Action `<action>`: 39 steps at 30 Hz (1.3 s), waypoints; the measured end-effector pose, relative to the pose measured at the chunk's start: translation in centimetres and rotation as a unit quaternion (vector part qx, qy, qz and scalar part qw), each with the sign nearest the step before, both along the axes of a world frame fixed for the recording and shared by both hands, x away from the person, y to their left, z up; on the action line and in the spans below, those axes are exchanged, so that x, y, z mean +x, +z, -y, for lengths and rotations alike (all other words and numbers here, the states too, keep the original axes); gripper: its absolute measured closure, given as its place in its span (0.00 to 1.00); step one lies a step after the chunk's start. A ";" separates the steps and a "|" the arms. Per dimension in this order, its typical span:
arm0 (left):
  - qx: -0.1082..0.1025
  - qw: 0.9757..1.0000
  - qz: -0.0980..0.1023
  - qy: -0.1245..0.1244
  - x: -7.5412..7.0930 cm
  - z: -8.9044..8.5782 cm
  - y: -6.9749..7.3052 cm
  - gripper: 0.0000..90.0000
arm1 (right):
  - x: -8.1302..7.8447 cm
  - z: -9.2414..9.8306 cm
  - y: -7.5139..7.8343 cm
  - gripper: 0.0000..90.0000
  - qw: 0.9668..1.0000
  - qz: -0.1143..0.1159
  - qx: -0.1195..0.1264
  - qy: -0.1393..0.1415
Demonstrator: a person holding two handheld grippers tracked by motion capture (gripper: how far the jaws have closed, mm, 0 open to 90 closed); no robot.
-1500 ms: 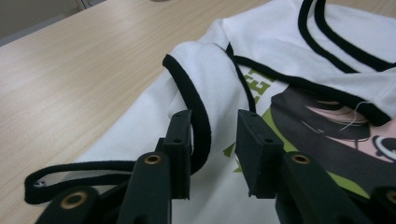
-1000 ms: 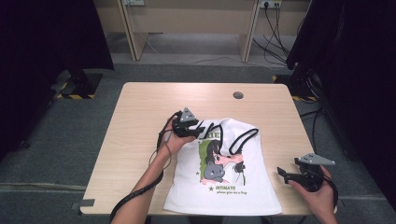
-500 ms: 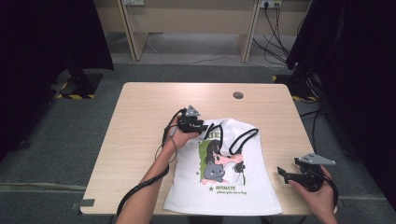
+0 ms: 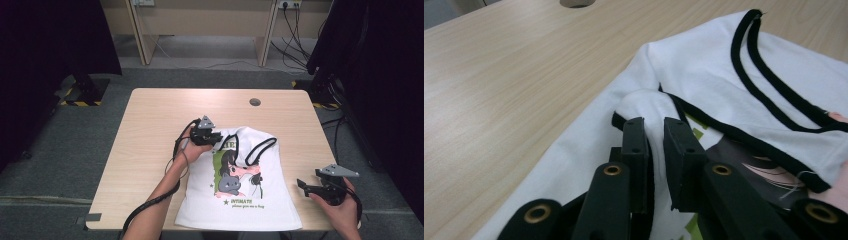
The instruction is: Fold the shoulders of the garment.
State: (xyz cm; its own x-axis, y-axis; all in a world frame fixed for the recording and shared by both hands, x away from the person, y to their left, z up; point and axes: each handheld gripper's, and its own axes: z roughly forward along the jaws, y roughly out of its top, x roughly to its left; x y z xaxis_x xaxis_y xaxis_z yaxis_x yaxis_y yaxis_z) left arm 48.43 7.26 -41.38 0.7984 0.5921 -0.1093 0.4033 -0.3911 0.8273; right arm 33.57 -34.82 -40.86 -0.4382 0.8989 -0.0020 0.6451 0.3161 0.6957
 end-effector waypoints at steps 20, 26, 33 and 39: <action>0.043 0.997 0.016 -0.059 -5.1 -0.9 -0.7 0.84 | 0.0 -0.1 0.0 0.18 1.000 -0.001 -0.004 0.001; 0.053 0.996 0.028 -0.071 -4.6 -0.3 0.2 0.71 | 0.0 -0.1 0.0 0.18 1.000 -0.001 -0.005 0.001; 0.079 0.991 -0.002 -0.105 -2.8 1.5 -0.4 0.68 | 0.0 -0.1 0.0 0.18 1.000 -0.002 -0.006 0.000; 0.081 0.987 -0.008 -0.135 -3.5 1.4 -0.6 0.80 | 0.0 -0.1 0.0 0.18 1.000 0.000 -0.005 0.001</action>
